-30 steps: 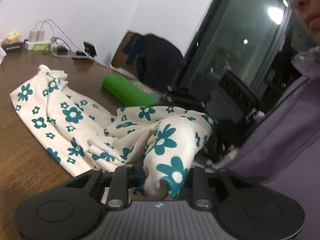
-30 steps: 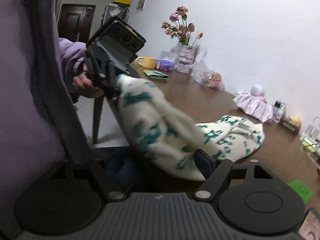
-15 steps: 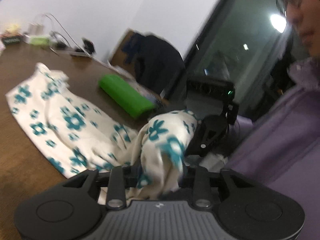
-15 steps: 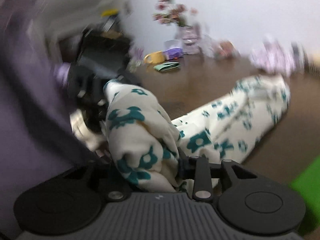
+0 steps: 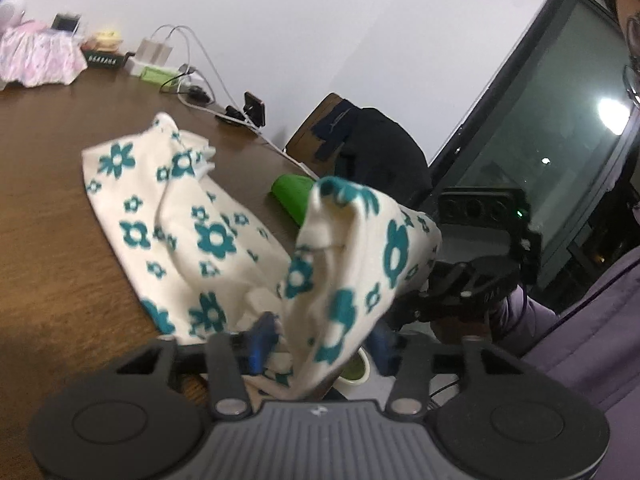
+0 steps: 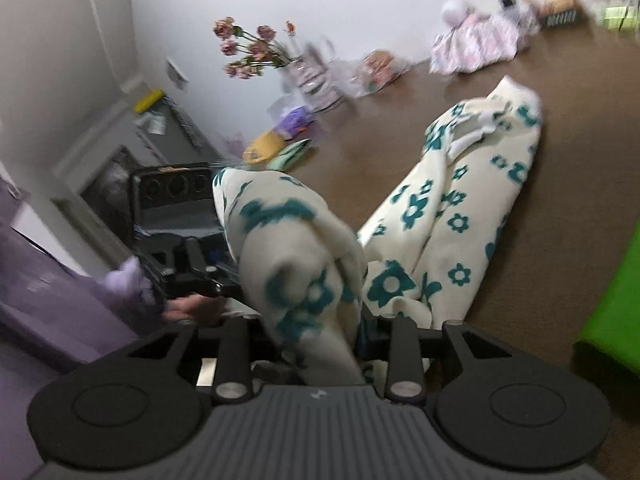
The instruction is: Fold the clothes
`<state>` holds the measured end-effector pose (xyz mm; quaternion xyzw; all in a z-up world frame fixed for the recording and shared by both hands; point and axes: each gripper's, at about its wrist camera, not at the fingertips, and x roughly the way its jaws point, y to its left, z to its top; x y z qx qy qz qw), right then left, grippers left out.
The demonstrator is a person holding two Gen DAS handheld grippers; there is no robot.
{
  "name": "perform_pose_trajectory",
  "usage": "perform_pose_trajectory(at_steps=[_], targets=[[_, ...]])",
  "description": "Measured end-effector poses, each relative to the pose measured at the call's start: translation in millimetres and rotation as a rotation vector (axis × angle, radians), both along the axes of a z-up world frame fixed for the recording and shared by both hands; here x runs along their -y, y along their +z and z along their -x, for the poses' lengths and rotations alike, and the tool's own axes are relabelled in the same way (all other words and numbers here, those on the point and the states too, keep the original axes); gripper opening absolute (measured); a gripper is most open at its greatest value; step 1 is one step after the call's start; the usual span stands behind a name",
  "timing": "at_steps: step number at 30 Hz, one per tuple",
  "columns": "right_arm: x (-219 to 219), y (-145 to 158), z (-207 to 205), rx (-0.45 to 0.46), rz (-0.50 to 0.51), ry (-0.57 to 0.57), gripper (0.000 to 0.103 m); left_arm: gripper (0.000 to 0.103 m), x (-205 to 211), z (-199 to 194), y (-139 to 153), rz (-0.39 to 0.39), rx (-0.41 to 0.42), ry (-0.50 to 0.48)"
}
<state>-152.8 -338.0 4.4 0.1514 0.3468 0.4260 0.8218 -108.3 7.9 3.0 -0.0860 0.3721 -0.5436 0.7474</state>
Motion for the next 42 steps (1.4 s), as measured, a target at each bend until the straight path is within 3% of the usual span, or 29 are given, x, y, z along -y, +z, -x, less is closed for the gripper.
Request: perform_pose_trajectory(at_steps=[2, 4, 5, 9, 12, 15, 20, 24, 26, 28, 29, 32, 33, 34, 35, 37, 40, 42], targets=[[-1, -1, 10, 0.066, 0.028, -0.030, 0.042, 0.031, 0, -3, -2, -0.011, -0.018, 0.004], [-1, -3, 20, 0.128, 0.044, -0.060, 0.061, 0.031, -1, -7, -4, -0.005, -0.044, 0.003], [0, -4, 24, 0.156, 0.046, -0.076, 0.062, 0.031, -1, -9, -5, -0.002, -0.063, 0.001], [6, -10, 35, 0.196, 0.040, -0.135, 0.059, 0.030, 2, -14, -5, -0.009, -0.103, -0.006], [14, -14, 29, 0.095, -0.053, -0.142, 0.026, 0.025, 1, -10, -1, -0.023, -0.096, -0.006], [19, -20, 26, -0.002, -0.142, -0.124, 0.023, 0.025, -6, 3, 5, -0.002, -0.083, -0.013], [27, -29, 28, -0.142, -0.271, -0.104, 0.021, 0.028, -17, 18, 9, 0.039, -0.076, 0.069], [32, -35, 18, -0.243, -0.331, -0.160, 0.021, 0.036, -15, 14, 8, 0.013, -0.096, 0.183], [31, -33, 13, -0.254, -0.305, -0.200, 0.023, 0.038, -15, 11, 6, -0.001, -0.103, 0.225], [29, -30, 8, -0.261, -0.275, -0.242, 0.040, 0.038, -15, 8, 4, -0.015, -0.111, 0.268], [28, -26, 8, -0.236, -0.244, -0.265, 0.042, 0.038, -17, 7, 2, -0.014, -0.114, 0.276], [32, -13, 13, -0.142, -0.221, -0.335, 0.040, 0.037, -20, 9, -1, -0.009, -0.117, 0.290], [34, -12, 14, -0.134, -0.224, -0.350, 0.028, 0.038, -19, 10, -1, -0.014, -0.111, 0.297], [33, -11, 12, -0.129, -0.220, -0.358, 0.025, 0.039, -18, 11, -1, -0.019, -0.106, 0.305], [30, -10, 11, -0.124, -0.214, -0.365, 0.025, 0.041, -17, 13, 2, -0.038, -0.085, 0.313], [20, -9, 11, -0.090, -0.159, -0.391, 0.022, 0.056, -17, 18, 10, -0.097, -0.019, 0.323], [8, -7, 10, -0.040, -0.079, -0.425, 0.023, 0.058, -25, 30, 28, -0.164, 0.147, 0.312], [4, -7, 8, -0.017, -0.047, -0.439, 0.025, 0.059, -31, 33, 38, -0.175, 0.205, 0.324]])
